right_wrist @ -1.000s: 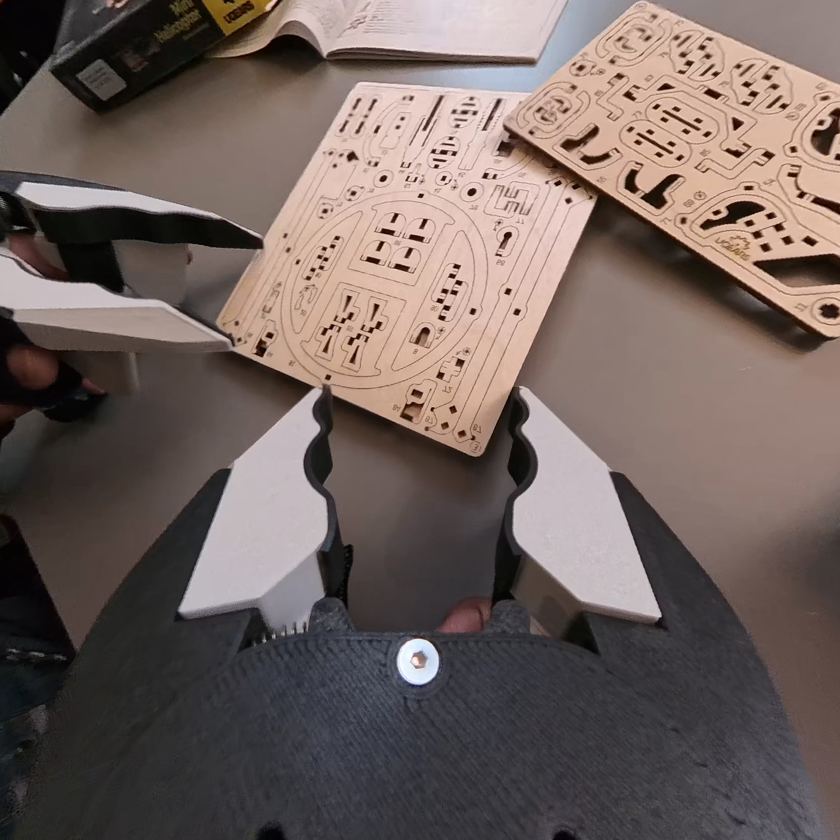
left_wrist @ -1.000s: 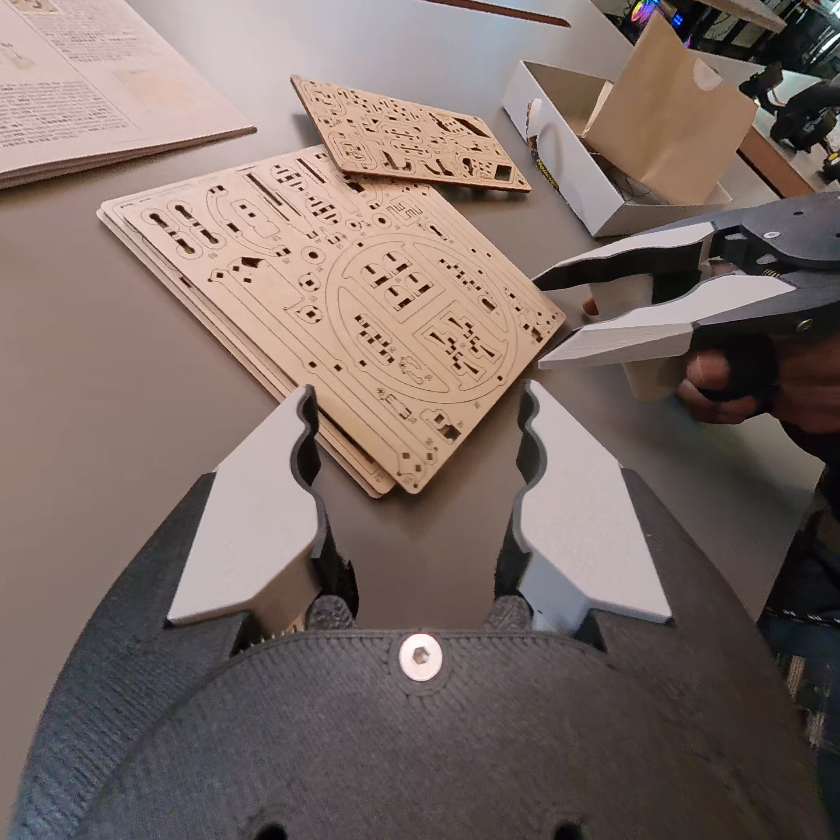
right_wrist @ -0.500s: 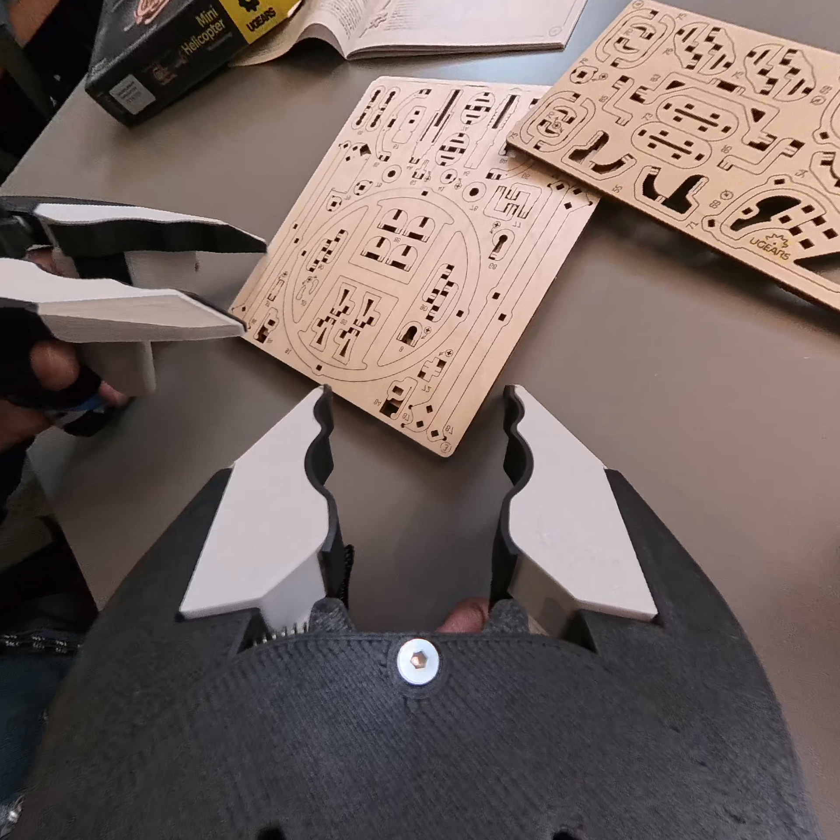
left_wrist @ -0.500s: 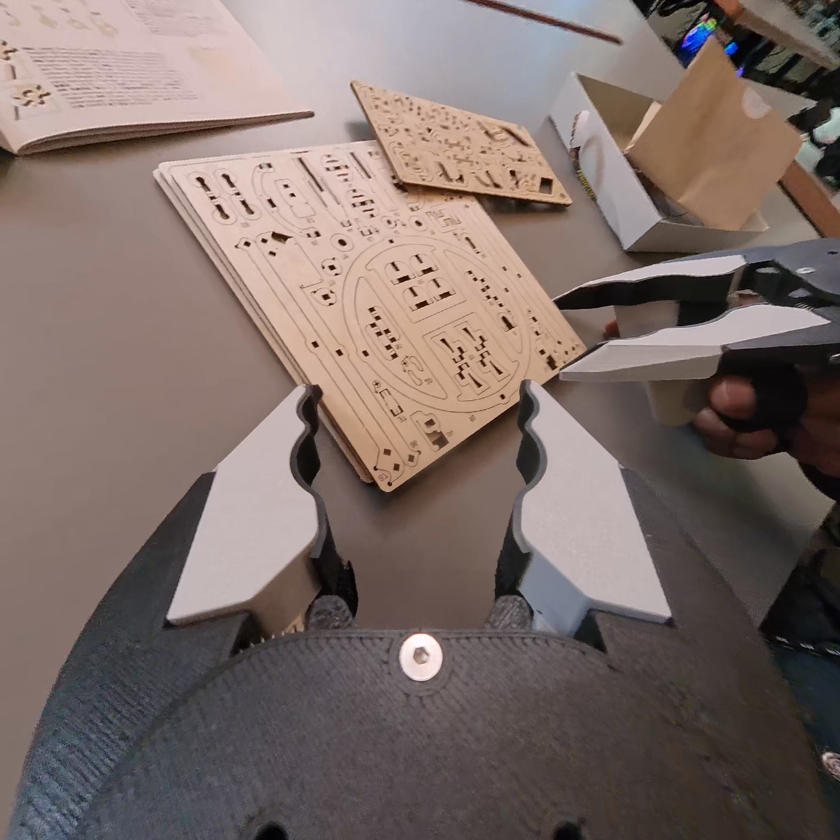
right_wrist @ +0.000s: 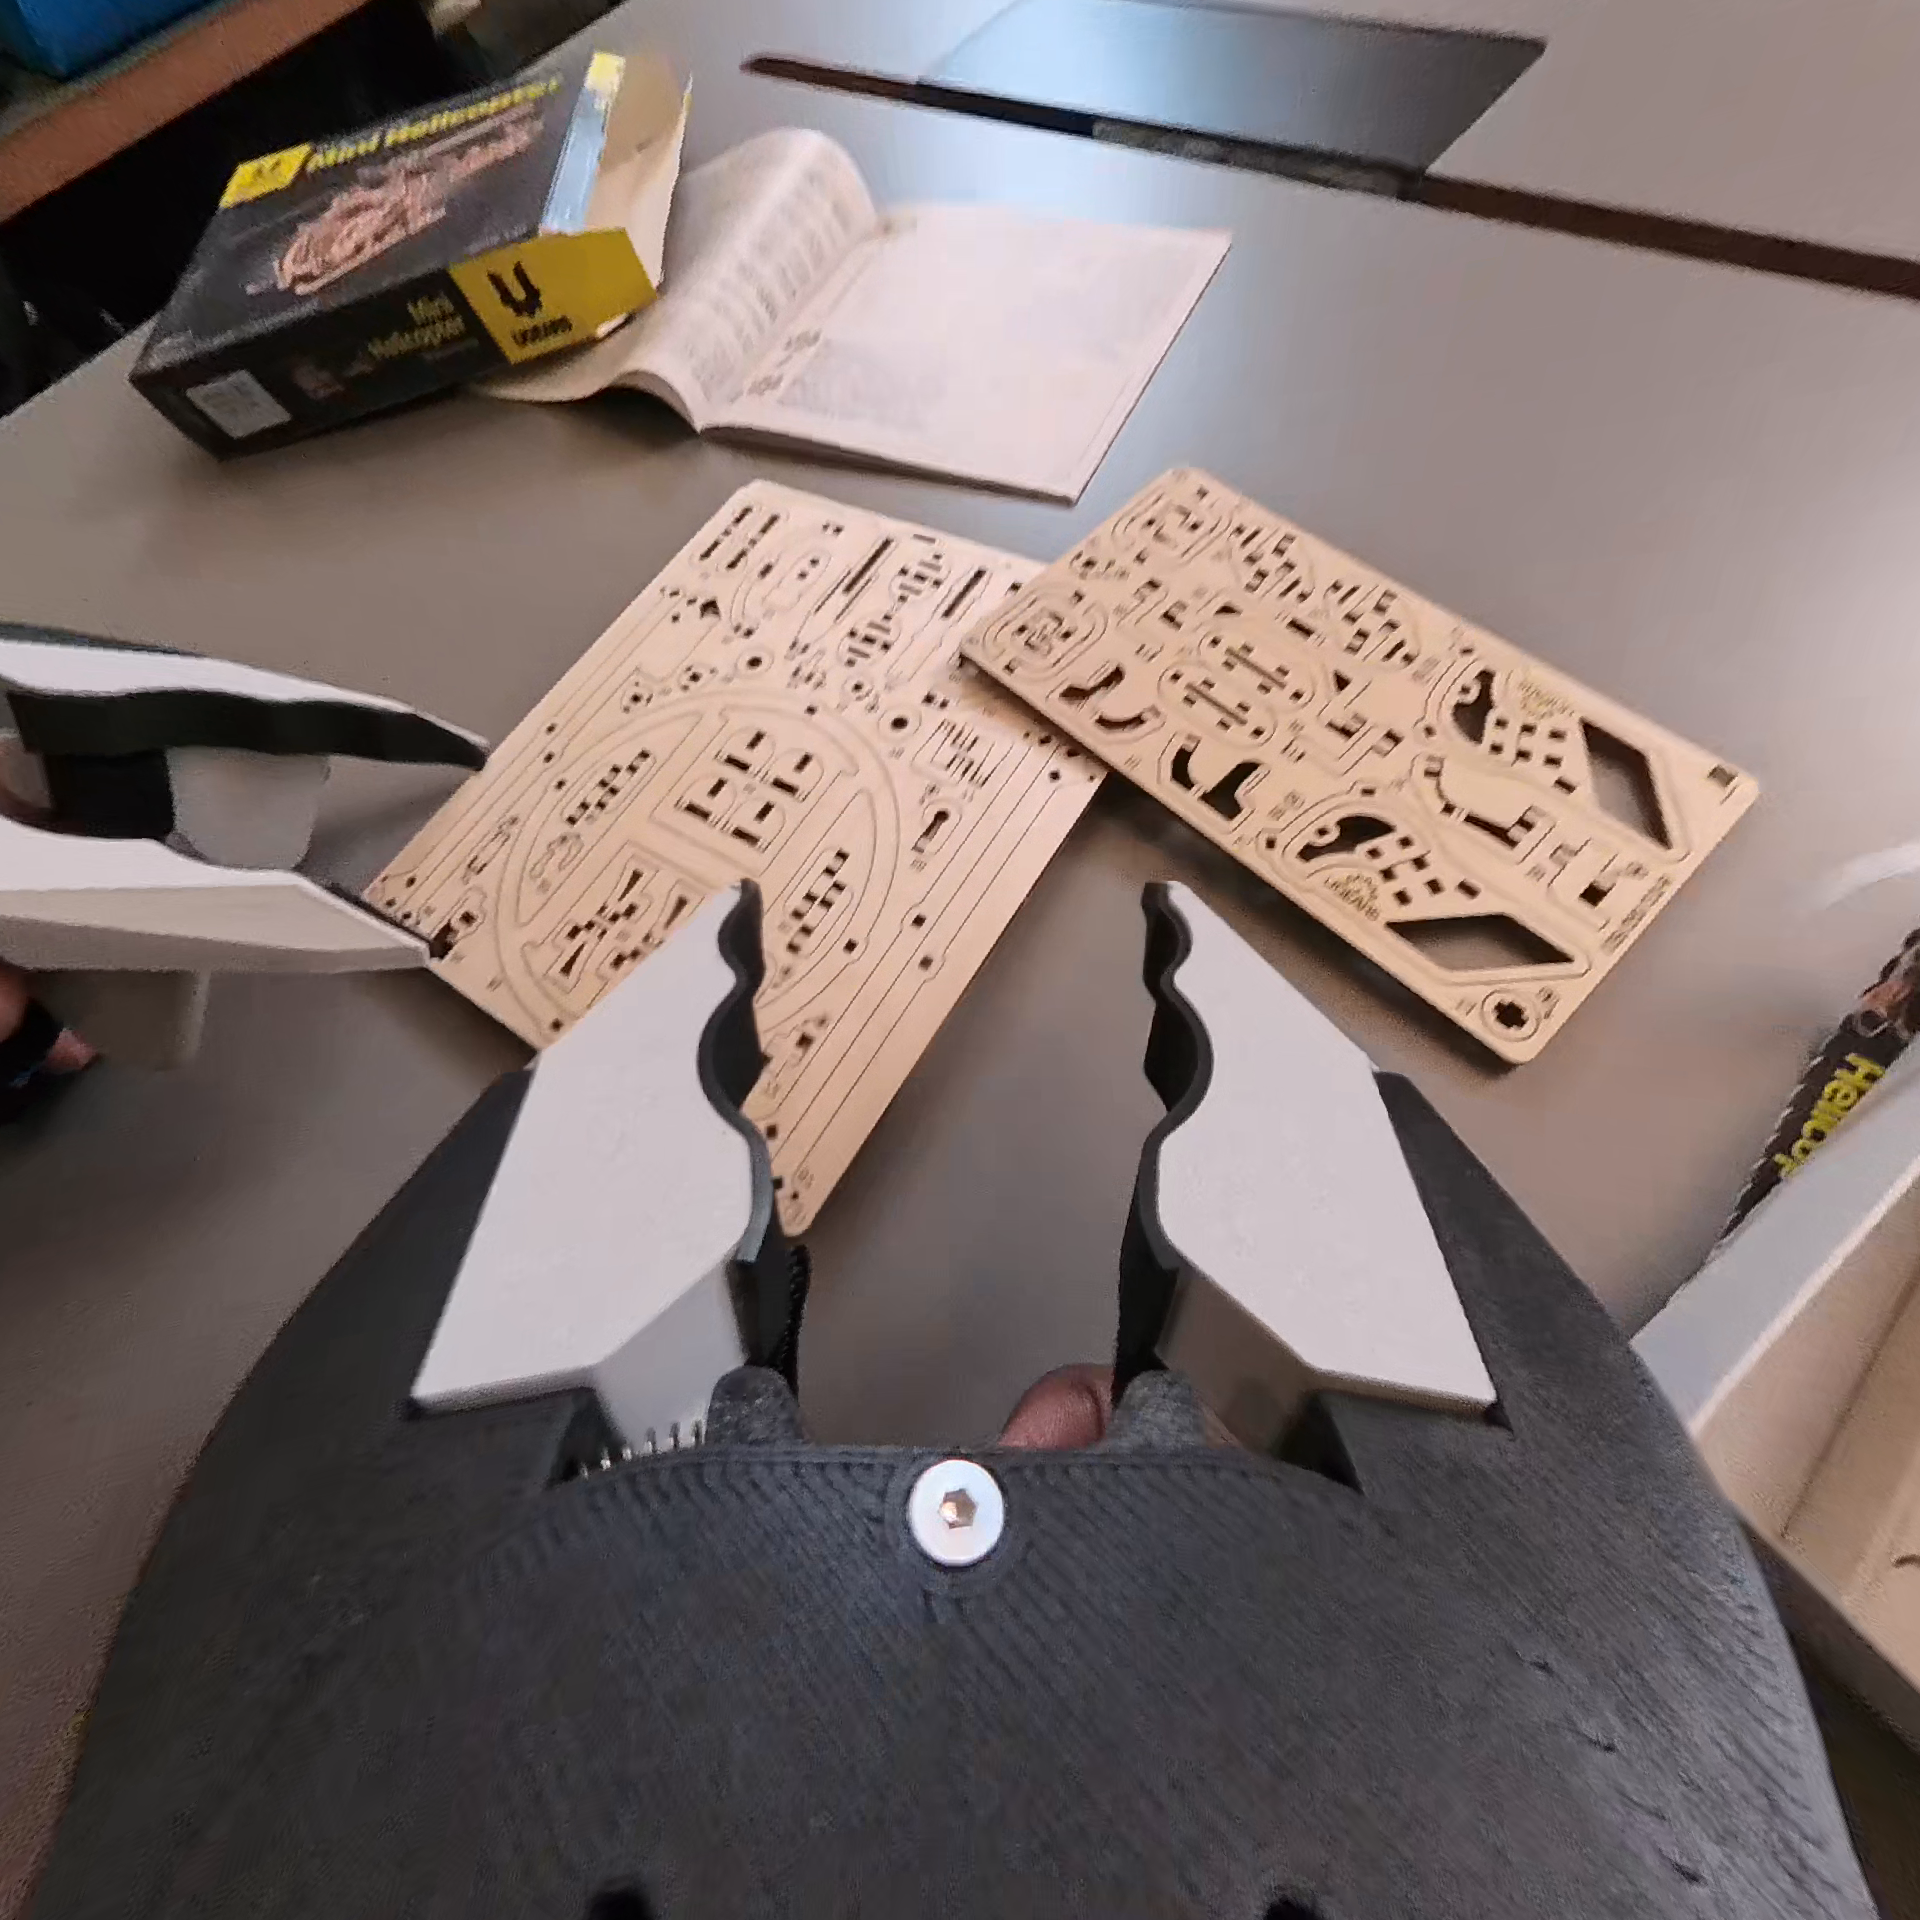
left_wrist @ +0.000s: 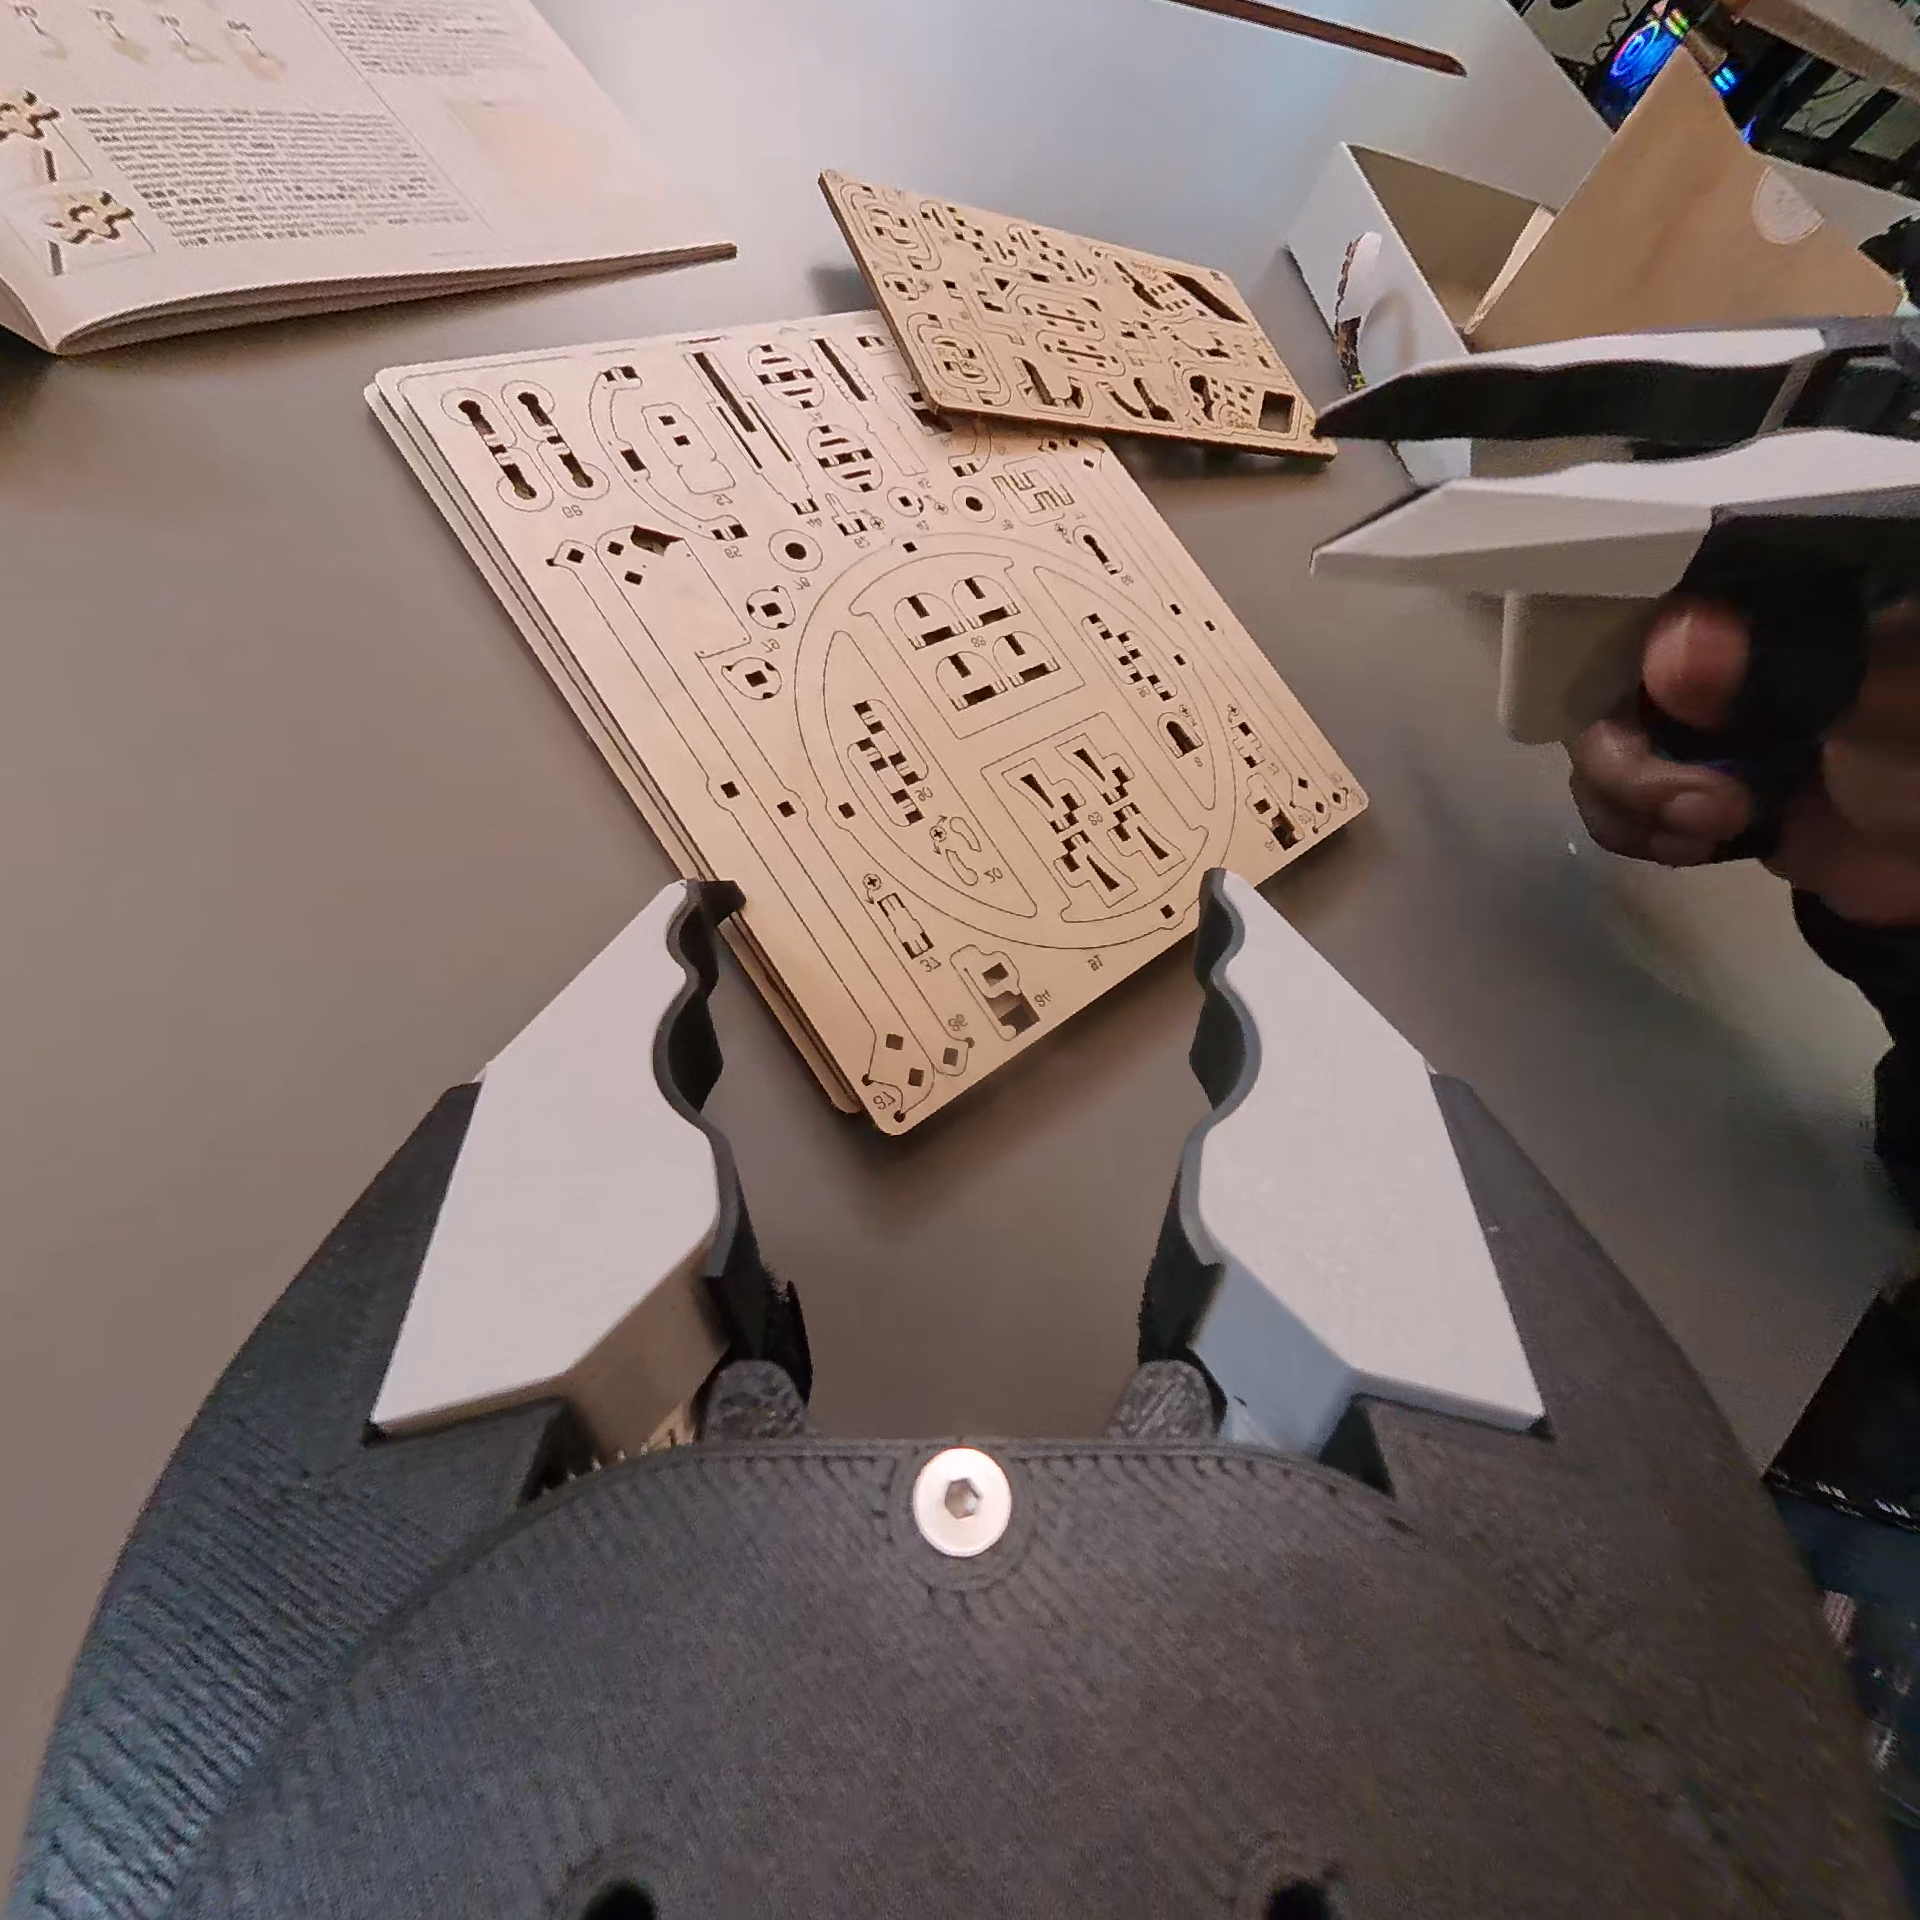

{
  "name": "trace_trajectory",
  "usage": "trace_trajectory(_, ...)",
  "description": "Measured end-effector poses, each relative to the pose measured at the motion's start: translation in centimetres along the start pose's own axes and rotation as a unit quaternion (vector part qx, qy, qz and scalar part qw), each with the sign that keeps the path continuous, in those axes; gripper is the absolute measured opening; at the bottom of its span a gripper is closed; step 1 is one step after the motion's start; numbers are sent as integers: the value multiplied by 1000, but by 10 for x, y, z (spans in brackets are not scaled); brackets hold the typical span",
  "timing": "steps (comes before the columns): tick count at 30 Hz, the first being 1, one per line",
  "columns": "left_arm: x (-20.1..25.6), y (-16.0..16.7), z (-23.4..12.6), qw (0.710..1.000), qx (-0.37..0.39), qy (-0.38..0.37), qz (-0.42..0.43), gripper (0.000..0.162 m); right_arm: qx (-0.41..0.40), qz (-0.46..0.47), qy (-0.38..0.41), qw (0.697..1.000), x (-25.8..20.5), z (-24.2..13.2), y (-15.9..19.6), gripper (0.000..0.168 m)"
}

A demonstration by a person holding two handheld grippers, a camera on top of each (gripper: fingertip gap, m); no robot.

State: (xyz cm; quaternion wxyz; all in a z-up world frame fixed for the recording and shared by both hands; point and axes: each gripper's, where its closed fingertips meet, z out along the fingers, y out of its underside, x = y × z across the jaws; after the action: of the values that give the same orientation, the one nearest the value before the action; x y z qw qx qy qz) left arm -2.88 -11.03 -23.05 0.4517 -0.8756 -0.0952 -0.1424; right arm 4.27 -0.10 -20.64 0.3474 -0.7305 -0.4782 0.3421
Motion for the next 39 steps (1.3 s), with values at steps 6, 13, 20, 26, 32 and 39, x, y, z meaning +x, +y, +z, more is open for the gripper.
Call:
trace_trajectory(6, 0, -1, -1, 1000, 3, 7, -10, 93, 42, 7, -8, 999, -2, 1, -10, 71)
trace_trajectory(13, -5, -9, -4, 1000, 21, 5, -22, 94, 89, 6, -21, 996, -13, -11, -9, 68)
trace_trajectory(20, -6, -20, -8, 999, 44, 4, -22, 94, 133, 42, -37, 989, -18, -31, -10, 66)
trace_trajectory(26, -7, -29, -6, 999, 50, -4, -2, 94, 132, 53, -39, 989, -17, -31, -9, 66)
trace_trajectory(32, 1, -59, 10, 998, 19, 36, 53, 94, 123, 66, -57, 989, -18, -28, -8, 67)
trace_trajectory(39, 4, -114, 74, 977, -47, 87, 189, 115, 127, 79, -75, 986, -18, -30, -8, 68)
